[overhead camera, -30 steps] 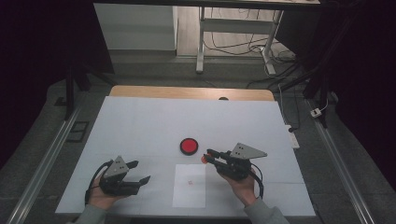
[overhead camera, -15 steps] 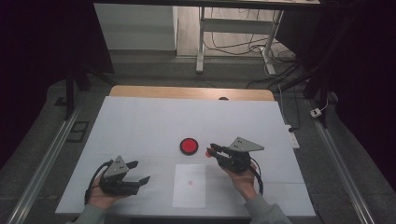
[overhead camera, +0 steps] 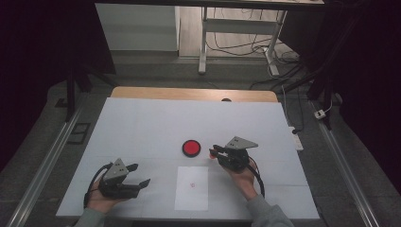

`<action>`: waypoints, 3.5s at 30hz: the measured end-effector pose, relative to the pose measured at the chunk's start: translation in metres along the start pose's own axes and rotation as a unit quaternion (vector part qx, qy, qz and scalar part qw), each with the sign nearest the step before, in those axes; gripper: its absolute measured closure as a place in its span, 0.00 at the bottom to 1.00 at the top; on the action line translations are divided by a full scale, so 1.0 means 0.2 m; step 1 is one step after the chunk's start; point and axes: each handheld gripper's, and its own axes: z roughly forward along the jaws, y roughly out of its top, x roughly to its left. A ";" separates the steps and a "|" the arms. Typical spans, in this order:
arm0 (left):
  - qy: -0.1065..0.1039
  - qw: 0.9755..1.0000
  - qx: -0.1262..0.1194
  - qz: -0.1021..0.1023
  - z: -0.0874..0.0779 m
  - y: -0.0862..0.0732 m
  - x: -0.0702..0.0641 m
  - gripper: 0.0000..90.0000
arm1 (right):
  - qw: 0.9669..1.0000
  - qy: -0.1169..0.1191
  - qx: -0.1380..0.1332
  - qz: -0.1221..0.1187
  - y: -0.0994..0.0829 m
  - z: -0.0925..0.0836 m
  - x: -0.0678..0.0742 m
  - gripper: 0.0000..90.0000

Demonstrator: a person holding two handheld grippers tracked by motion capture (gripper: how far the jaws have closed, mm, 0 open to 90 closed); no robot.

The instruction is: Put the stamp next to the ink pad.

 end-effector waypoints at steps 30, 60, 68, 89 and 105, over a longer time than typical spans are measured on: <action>0.000 1.000 0.006 -0.011 0.00 -0.02 0.02 0.29 | 0.999 -0.011 0.051 0.017 -0.05 0.06 -0.03 0.81; 0.001 1.000 0.001 -0.021 0.00 -0.01 0.03 0.29 | 1.000 0.010 -0.013 -0.004 -0.03 -0.18 -0.04 0.51; 0.001 1.000 0.000 -0.021 0.00 -0.01 0.02 0.29 | 1.000 -0.004 -0.022 -0.011 -0.07 -0.33 -0.03 0.49; -0.002 1.000 0.003 -0.020 0.01 -0.01 0.03 0.29 | 0.999 -0.042 0.004 -0.014 -0.32 -0.66 -0.12 0.46; -0.003 1.000 0.005 -0.019 0.01 -0.01 0.03 0.29 | 0.999 -0.035 0.006 -0.011 -0.35 -0.65 -0.14 0.47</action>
